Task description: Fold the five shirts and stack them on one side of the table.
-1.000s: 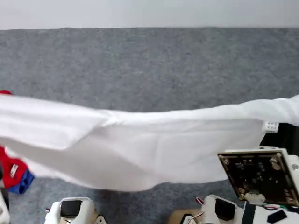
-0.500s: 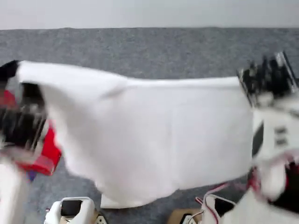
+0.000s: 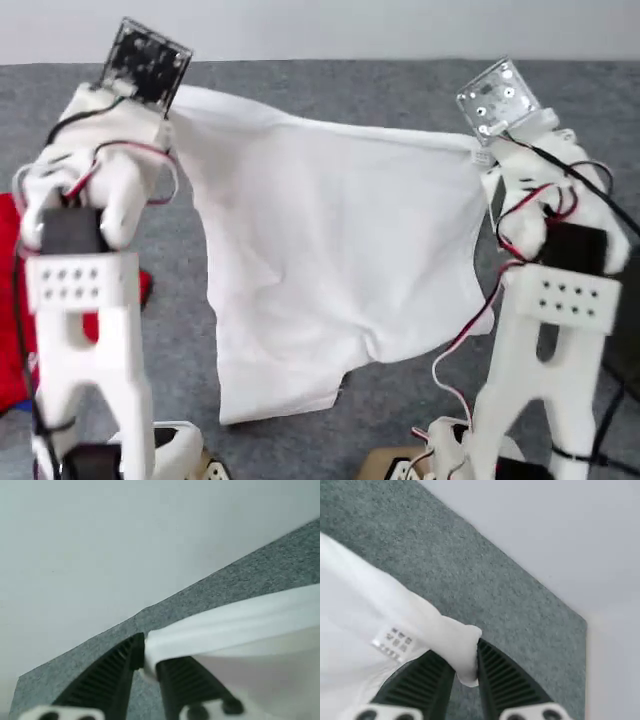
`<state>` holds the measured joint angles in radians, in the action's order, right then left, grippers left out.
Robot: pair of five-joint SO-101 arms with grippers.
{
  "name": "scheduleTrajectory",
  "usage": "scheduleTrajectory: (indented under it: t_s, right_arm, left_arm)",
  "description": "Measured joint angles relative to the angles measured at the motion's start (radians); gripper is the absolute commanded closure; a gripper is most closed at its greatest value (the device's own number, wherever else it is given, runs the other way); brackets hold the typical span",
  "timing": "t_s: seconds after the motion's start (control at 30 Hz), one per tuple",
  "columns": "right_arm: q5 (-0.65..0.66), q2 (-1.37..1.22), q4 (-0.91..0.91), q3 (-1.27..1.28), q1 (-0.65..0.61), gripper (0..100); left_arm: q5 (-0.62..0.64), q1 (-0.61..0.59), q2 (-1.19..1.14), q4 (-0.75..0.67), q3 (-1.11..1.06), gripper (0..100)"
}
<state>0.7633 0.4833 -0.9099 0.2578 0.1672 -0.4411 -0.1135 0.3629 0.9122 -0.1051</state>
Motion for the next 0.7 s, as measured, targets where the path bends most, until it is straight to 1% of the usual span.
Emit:
scheduleTrajectory:
  t_s: [0.2, 0.33, 0.53, 0.7]
  right_arm:
    - [0.000, -0.141, 0.247, 0.023, -0.002, 98.7]
    - [0.000, -0.252, 0.440, 0.023, -0.002, 98.7]
    - [0.083, -0.423, 0.738, 0.023, -0.006, 98.7]
    - [0.163, -0.529, 0.905, 0.023, 0.003, 98.7]
  left_arm:
    - [0.000, 0.000, -0.206, -0.209, -0.002, 99]
    - [0.000, 0.002, -0.344, -0.301, 0.048, 99]
    - [-0.005, 0.005, -0.588, -0.330, 0.279, 99]
    - [-0.005, 0.006, -0.786, -0.330, 0.494, 99]
